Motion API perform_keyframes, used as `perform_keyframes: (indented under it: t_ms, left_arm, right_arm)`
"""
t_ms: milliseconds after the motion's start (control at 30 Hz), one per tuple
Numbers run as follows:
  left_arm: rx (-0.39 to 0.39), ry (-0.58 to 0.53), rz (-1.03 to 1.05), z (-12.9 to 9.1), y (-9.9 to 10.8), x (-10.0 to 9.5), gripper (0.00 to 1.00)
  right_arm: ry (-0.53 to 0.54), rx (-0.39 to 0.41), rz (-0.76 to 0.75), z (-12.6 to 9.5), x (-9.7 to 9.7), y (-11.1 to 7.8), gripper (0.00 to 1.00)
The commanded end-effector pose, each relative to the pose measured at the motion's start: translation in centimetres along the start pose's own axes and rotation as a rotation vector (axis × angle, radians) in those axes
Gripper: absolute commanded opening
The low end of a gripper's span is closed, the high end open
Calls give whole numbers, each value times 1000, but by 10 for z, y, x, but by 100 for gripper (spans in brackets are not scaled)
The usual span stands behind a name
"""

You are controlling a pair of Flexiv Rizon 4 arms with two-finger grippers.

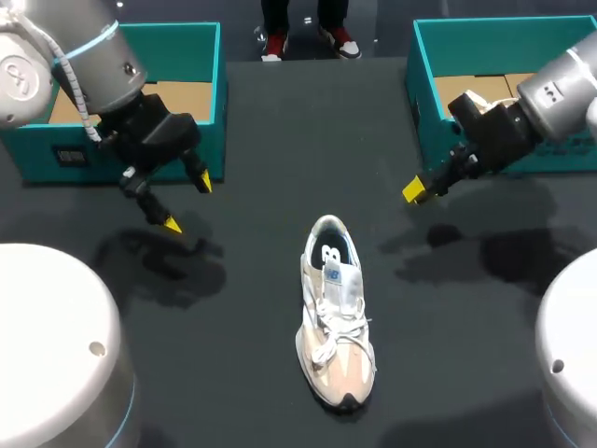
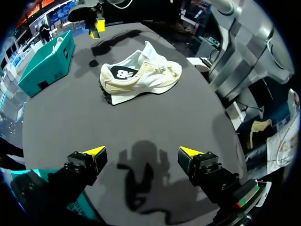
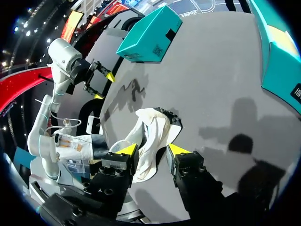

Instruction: Take the shoe out of the shoebox, open the shoe tongue, remove and reinsert the insole, then place the shoe into the shoebox

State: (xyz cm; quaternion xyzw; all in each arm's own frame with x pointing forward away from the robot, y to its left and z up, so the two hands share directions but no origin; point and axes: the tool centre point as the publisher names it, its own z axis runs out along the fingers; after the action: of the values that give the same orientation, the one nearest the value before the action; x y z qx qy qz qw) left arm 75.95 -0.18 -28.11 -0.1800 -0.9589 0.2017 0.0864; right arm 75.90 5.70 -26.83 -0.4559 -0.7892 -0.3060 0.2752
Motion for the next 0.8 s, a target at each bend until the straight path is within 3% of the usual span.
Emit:
perform_keyframes:
  t_ms: [33,300,333,367,500,567,800]
  left_arm:
    - [4,15,7,-13,12,0,100]
    - [-12,66,69,-37,37,-4,100]
    - [-12,72,80,-42,41,-6,100]
    - [-15,78,89,-45,45,-7,100]
    - [-9,113,111,-55,53,-8,100]
    - [-9,113,111,-55,53,-8,100]
    - [-9,113,111,-55,53,-8,100]
  right_arm:
    - [-73,194,29,1,15,4,35]
    - [-230,165,113,9,43,-2,25]
    - [-256,165,132,12,48,-4,9]
    - [-268,160,142,14,51,-5,0]
    - [-372,139,190,22,67,-9,0]
    - [-444,77,187,26,80,-8,0]
    - [-444,77,187,26,80,-8,0]
